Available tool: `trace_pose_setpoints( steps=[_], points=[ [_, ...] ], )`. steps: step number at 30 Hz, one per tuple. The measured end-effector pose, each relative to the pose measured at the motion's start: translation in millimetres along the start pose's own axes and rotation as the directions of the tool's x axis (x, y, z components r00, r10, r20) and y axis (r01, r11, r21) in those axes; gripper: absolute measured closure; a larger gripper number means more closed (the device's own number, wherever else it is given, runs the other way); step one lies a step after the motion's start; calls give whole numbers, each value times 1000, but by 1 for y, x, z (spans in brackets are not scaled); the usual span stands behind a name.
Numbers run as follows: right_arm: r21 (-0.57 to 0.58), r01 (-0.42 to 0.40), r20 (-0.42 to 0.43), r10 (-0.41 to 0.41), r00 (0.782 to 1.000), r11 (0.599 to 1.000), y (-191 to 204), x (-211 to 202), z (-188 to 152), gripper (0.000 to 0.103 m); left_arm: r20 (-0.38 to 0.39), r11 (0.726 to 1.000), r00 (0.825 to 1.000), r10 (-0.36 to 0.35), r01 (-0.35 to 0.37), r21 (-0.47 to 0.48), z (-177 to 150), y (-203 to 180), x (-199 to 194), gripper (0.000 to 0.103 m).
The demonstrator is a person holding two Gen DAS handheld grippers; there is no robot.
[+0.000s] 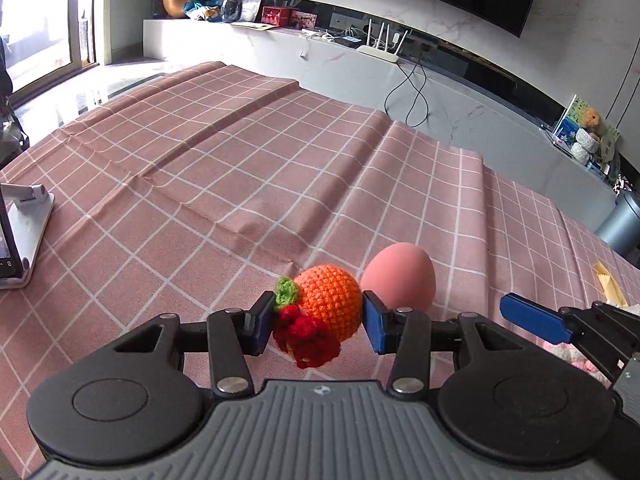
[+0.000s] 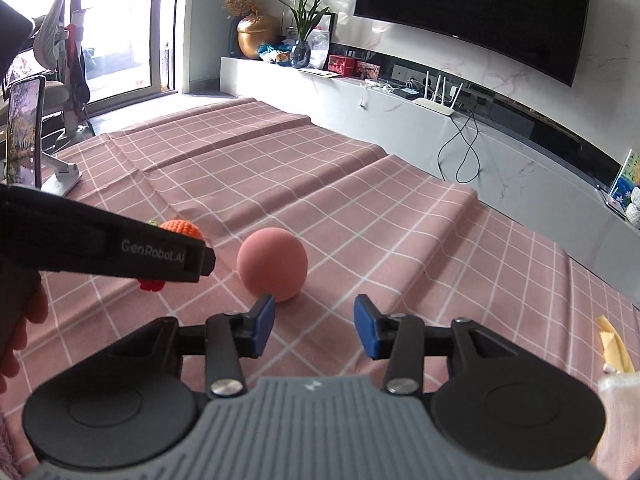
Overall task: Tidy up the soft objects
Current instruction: 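Close the right tool on the pink ball and lift it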
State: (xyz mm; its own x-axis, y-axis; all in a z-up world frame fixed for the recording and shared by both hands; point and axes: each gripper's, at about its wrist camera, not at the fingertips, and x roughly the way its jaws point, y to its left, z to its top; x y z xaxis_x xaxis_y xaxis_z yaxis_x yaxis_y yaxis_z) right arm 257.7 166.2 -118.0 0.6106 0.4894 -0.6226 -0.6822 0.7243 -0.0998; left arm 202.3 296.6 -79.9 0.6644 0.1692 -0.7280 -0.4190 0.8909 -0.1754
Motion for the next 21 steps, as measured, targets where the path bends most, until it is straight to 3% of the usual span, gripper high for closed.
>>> trace_pose_setpoints(
  steps=[7,14,17,19,21],
  points=[
    [-14,-45,1,45,999,999,7,25,11,44,12,993,999,29,-28,-112,4,15,2,51],
    [-32,-106,9,106,994,994,21,44,20,39,16,985,997,82,-79,-152,6,23,4,51],
    [-37,-134,-4,134,991,990,26,54,24,42,12,983,996,91,-88,-161,6,25,5,51],
    [-38,-171,-16,170,985,985,29,58,25,57,11,982,996,92,-88,-164,6,25,5,51],
    [-52,-164,-11,164,986,985,33,56,25,60,13,982,996,88,-85,-167,6,26,5,51]
  ],
)
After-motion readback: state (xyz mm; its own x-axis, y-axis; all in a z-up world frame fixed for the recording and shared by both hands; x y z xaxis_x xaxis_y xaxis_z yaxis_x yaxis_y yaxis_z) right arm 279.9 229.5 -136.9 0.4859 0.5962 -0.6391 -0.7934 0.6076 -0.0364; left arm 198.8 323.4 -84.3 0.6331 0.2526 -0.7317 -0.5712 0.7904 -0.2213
